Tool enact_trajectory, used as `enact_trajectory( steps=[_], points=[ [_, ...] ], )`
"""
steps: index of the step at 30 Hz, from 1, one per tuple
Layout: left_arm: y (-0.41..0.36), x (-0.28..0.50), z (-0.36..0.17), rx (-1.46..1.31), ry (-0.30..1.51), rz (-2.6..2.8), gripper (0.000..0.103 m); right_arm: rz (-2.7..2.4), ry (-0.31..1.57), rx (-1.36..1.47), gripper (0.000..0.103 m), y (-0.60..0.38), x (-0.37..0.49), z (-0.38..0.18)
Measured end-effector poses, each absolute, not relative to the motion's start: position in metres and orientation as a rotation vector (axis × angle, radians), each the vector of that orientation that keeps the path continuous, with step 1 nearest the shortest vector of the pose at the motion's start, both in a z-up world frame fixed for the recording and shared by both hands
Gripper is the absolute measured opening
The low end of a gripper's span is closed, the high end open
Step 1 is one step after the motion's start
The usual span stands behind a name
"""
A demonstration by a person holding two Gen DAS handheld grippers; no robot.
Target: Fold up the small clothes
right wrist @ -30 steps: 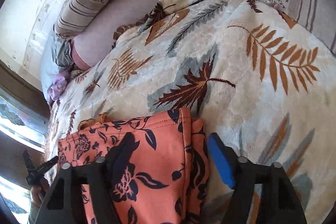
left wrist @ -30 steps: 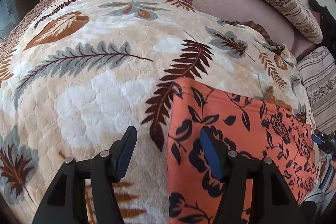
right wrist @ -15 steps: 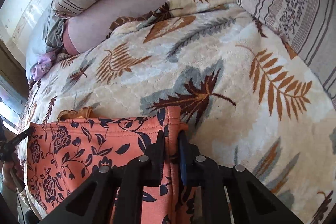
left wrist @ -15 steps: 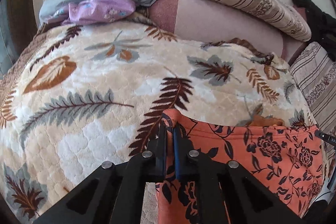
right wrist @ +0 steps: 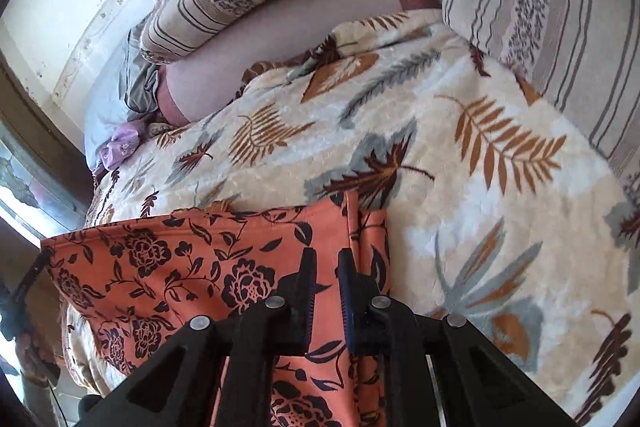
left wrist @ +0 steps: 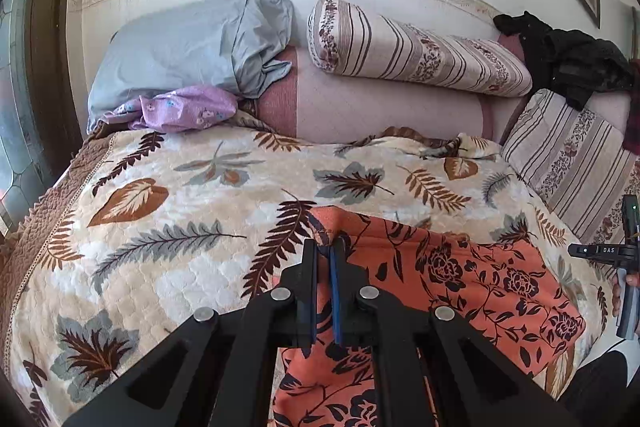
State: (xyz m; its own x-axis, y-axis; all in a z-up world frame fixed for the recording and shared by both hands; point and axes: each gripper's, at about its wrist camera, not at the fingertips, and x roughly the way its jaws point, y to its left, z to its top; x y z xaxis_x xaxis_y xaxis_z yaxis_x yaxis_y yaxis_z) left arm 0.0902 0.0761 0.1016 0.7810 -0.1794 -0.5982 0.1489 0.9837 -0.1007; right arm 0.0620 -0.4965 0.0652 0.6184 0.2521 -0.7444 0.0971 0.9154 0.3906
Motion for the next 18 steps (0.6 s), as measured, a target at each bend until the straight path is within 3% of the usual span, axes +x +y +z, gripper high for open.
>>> enact_trajectory(
  steps=[1, 3, 4, 5, 11, 13, 15, 18],
  points=[
    [0.076, 0.09, 0.099, -0.047, 0.655, -0.172, 0.006, 0.091, 0.888, 0.435, 0.022, -0.497, 0.061, 0.063],
    [0.076, 0.089, 0.097, -0.05, 0.651, -0.174, 0.005, 0.11, 0.887, 0.477, 0.061, -0.497, 0.068, 0.058],
    [0.075, 0.088, 0.097, -0.042, 0.648, -0.172, 0.006, 0.11, 0.884, 0.481, 0.073, -0.495, 0.073, 0.055],
    [0.075, 0.088, 0.098, -0.031, 0.644, -0.167, 0.006, 0.104, 0.878, 0.46, 0.078, -0.494, 0.082, 0.054],
    [0.079, 0.094, 0.093, -0.015, 0.646, -0.154, 0.006, 0.071, 0.973, 0.283, 0.078, -0.48, 0.153, 0.022],
    [0.08, 0.098, 0.089, -0.011, 0.654, -0.147, 0.006, 0.082, 1.048, 0.244, 0.073, -0.474, 0.17, 0.003],
    [0.083, 0.102, 0.086, -0.018, 0.664, -0.142, 0.006, 0.06, 1.071, 0.203, 0.018, -0.471, 0.175, -0.002],
    [0.086, 0.101, 0.088, -0.034, 0.653, -0.14, 0.006, 0.034, 0.955, 0.19, 0.012, -0.473, 0.155, 0.028]
  ],
)
